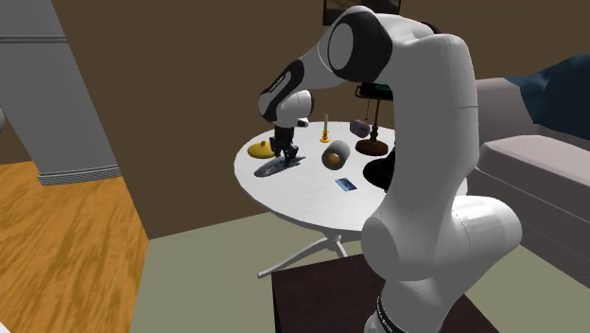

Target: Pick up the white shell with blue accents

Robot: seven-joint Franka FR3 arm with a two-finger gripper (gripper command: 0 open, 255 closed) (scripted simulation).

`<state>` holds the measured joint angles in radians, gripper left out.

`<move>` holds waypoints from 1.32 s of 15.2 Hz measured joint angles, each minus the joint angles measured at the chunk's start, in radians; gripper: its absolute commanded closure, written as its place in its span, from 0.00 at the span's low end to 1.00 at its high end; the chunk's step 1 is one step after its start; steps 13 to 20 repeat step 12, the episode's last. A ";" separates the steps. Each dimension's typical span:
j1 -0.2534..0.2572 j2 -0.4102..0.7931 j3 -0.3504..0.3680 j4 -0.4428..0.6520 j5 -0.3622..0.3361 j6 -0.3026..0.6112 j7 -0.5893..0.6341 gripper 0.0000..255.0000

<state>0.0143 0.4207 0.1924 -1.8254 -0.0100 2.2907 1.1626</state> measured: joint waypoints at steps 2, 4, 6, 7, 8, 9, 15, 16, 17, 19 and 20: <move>-0.001 -0.011 0.001 0.011 0.002 -0.022 -0.001 1.00; -0.002 -0.025 0.002 0.021 0.004 -0.046 -0.001 1.00; -0.004 -0.040 0.004 0.025 0.007 -0.065 -0.002 1.00; -0.004 -0.047 0.004 0.028 0.009 -0.075 -0.002 1.00; -0.004 -0.051 0.005 0.037 0.009 -0.088 -0.001 1.00; -0.003 -0.056 0.006 0.045 0.010 -0.100 0.000 1.00; -0.005 -0.072 0.007 0.057 0.013 -0.128 -0.001 1.00; -0.005 -0.072 0.007 0.057 0.013 -0.128 -0.001 1.00; -0.005 -0.072 0.007 0.057 0.013 -0.128 -0.001 1.00; -0.005 -0.072 0.007 0.057 0.013 -0.128 -0.001 1.00; -0.005 -0.072 0.007 0.057 0.013 -0.128 -0.001 1.00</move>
